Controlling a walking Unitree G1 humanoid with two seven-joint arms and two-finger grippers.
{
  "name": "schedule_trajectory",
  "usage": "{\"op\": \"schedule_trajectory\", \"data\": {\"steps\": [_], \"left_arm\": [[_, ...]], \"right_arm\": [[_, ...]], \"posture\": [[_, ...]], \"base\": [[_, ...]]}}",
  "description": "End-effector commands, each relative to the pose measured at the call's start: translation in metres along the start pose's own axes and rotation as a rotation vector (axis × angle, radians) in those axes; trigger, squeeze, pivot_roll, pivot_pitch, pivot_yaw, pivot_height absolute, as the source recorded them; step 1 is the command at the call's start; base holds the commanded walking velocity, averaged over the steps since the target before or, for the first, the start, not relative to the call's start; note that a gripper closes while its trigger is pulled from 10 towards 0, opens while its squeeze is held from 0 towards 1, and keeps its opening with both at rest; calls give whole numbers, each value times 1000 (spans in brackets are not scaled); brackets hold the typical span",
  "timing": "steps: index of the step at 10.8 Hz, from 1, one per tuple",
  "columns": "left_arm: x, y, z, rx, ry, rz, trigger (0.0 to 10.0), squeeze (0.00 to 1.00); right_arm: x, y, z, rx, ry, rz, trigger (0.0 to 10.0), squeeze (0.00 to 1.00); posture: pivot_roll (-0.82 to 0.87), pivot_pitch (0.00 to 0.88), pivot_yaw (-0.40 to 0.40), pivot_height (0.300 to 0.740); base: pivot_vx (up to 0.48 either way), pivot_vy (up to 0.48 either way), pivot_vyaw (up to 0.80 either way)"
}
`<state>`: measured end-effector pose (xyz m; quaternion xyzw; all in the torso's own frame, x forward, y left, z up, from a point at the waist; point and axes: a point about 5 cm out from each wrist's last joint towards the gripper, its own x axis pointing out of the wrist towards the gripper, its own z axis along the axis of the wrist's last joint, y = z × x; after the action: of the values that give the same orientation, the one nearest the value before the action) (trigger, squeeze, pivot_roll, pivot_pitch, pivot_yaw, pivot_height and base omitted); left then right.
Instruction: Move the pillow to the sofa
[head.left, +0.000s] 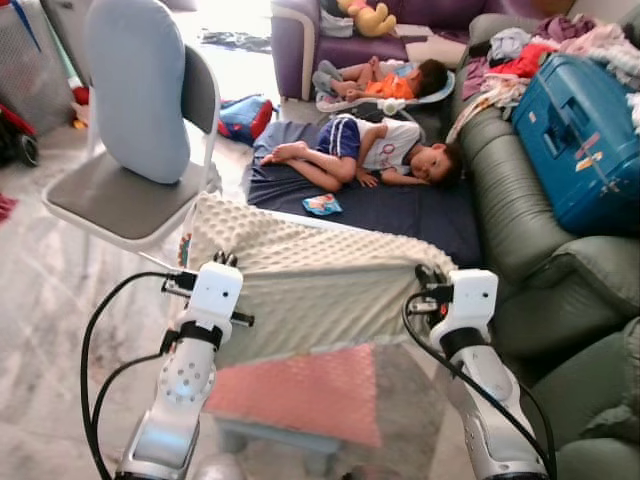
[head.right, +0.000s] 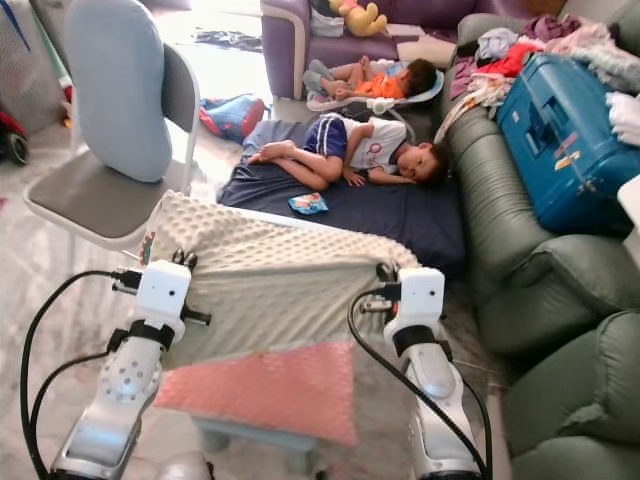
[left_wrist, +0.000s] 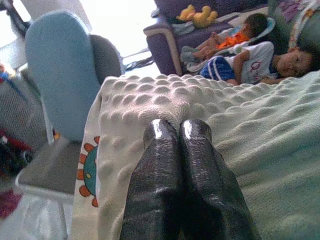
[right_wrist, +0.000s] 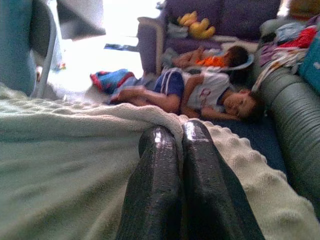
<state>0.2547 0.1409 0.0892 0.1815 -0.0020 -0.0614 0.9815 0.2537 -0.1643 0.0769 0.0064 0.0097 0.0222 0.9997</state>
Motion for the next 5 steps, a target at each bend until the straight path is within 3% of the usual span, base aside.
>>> {"op": "schedule_trajectory", "data": {"steps": [1, 3, 5], "left_arm": [[7, 7, 6, 14, -22, -11, 10000, 0], [18, -1, 16, 12, -70, -74, 10000, 0], [18, -7, 16, -30, -67, -76, 10000, 0]], "right_arm": [[-4, -17, 0, 5, -18, -119, 10000, 0], [-15, -16, -2, -17, -8, -118, 10000, 0], [-16, -22, 2, -43, -5, -112, 10000, 0]], "posture": [[-51, 17, 35, 740], [-85, 30, 35, 740], [-104, 35, 2, 740]], "base": [[0, 0, 0], [0, 0, 0], [0, 0, 0]]}}
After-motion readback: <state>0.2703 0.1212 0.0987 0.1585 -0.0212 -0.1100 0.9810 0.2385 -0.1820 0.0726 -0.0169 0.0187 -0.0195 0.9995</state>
